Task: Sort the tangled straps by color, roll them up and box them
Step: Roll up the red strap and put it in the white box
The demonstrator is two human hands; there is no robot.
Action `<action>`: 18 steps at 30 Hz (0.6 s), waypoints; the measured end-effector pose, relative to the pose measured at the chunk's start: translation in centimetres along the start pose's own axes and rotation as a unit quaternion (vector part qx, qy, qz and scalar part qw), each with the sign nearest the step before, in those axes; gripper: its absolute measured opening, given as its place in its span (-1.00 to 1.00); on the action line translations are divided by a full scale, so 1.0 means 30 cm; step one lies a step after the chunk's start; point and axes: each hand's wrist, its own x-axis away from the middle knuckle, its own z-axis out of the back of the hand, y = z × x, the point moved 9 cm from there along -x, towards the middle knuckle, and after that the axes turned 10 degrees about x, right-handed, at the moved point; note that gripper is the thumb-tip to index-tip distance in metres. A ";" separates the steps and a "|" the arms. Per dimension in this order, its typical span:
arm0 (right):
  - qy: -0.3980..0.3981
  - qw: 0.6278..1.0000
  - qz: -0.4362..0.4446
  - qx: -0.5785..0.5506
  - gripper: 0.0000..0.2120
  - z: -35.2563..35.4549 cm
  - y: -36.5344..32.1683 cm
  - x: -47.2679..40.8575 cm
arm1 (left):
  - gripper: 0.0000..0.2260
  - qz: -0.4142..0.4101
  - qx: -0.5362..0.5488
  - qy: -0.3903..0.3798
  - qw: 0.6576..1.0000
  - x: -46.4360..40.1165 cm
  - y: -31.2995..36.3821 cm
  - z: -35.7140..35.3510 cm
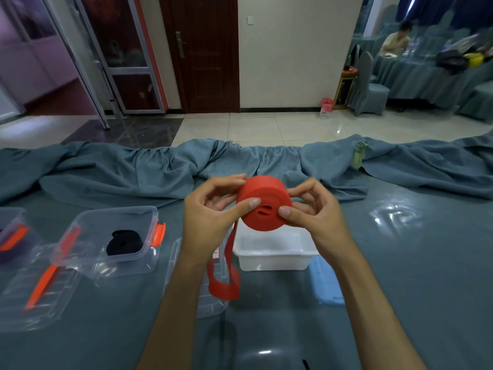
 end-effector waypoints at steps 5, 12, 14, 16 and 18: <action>0.039 0.998 0.041 -0.029 -0.57 -0.001 -0.029 0.009 | -0.63 0.041 -0.009 -0.042 0.998 0.005 -0.022 0.000; 0.031 0.999 0.016 -0.018 -0.65 -0.027 -0.008 0.009 | -0.68 -0.007 0.006 0.023 1.000 0.017 -0.003 0.028; 0.046 0.998 0.035 -0.029 -0.56 -0.017 -0.020 0.006 | -0.70 0.003 0.017 0.009 1.000 0.021 -0.014 0.022; 0.044 0.997 0.045 -0.039 -0.61 -0.018 -0.020 0.008 | -0.69 0.021 0.016 -0.020 0.999 0.012 -0.013 0.018; 0.025 0.998 0.037 -0.044 -0.70 -0.034 -0.010 0.012 | -0.68 0.027 0.012 -0.035 0.999 0.003 -0.008 0.024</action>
